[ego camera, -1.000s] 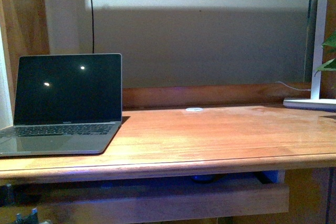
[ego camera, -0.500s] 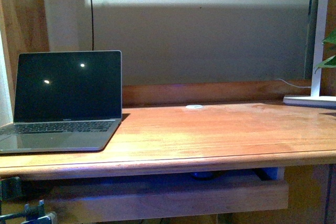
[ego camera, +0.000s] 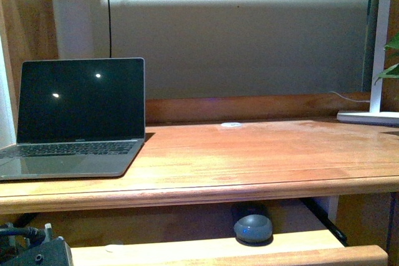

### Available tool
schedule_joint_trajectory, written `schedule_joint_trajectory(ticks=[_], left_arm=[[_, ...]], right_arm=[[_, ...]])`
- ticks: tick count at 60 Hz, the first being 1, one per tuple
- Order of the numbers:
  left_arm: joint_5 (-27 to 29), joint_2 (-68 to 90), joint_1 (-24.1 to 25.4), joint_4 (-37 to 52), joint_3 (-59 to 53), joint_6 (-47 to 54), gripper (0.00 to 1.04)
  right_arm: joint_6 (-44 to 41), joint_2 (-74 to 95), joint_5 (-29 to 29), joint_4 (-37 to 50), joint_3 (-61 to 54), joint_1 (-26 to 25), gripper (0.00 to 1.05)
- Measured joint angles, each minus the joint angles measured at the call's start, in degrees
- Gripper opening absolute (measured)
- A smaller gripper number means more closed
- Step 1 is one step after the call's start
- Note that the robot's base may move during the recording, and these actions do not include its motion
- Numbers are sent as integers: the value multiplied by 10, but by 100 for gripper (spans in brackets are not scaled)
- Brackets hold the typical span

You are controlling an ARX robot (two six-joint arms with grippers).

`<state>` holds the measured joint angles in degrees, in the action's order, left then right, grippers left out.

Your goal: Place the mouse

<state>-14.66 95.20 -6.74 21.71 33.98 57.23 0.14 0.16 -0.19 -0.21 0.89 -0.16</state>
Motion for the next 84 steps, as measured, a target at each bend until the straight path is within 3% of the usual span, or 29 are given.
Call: schedule_joint_trajectory(ticks=[16, 31, 38, 57, 64, 77, 84], left_arm=[[-19, -113, -72, -130, -26, -169, 97], [-19, -161, -128, -188, -28, -282, 97], [-18, -172, -140, -181, -29, -345, 97], [-2, -253, -138, -57, -1, -708, 97], [65, -297, -146, -57, 1, -750, 97], [303, -421, -119, -82, -36, -659, 97], [393, -523, -125, -151, -83, -625, 97]], right_arm=[[0, 0, 0, 0, 0, 0, 97], [0, 0, 0, 0, 0, 0, 97], [0, 0, 0, 0, 0, 0, 97], [0, 0, 0, 0, 0, 0, 97], [0, 0, 0, 0, 0, 0, 97], [0, 0, 0, 0, 0, 0, 97], [0, 0, 0, 0, 0, 0, 97]])
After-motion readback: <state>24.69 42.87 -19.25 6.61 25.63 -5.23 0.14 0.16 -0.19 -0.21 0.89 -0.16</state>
